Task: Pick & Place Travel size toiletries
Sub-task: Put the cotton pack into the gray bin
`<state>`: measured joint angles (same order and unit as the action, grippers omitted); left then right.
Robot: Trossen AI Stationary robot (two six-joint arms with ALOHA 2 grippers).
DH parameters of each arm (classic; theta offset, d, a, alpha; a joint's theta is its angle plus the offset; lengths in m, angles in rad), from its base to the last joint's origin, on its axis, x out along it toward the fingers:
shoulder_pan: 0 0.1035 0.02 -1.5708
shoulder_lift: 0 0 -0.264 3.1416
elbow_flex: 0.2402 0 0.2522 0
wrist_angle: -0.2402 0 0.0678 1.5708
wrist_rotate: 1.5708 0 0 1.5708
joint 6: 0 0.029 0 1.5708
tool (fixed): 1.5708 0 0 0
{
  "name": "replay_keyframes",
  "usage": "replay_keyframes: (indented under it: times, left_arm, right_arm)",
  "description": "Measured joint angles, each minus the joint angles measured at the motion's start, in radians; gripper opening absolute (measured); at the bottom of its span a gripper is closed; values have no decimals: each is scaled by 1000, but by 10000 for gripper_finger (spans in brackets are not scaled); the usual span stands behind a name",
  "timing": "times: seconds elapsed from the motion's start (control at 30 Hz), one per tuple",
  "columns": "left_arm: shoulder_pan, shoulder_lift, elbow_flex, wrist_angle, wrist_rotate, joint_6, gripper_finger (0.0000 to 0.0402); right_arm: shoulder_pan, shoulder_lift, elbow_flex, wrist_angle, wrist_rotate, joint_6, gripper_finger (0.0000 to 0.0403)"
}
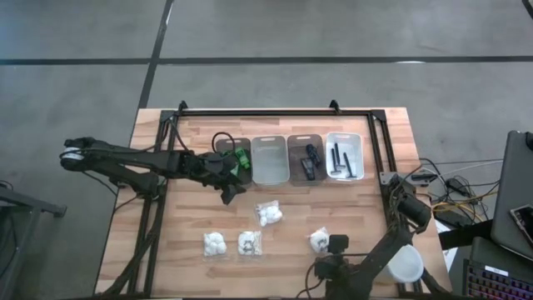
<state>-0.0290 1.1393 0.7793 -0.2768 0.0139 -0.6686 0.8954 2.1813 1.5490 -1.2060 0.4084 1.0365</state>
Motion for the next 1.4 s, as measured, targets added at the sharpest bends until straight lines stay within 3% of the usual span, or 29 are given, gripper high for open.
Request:
replay_keyframes:
  times: [0.3, 0.6, 0.97, 1.2, 1.4]
  left_arm:
    - [0, 0, 0, 0, -1, -24, 218]
    - [0, 0, 0, 0, -8, -51, 218]
    - [0, 0, 0, 1, -16, -51, 218]
    - [1, 0, 0, 25, -41, -31, 218]
    - [1, 0, 0, 29, -55, 8, 218]
  right_arm:
    - [-37, 3, -12, 36, 20, -13, 143]
    - [-54, 7, -18, 37, 130, 29, 16]
    - [-78, -93, -23, -105, 232, 310, 9]
    - [-125, -318, -111, -101, 334, 422, 8]
    - [-213, -585, -235, 81, 380, 418, 8]
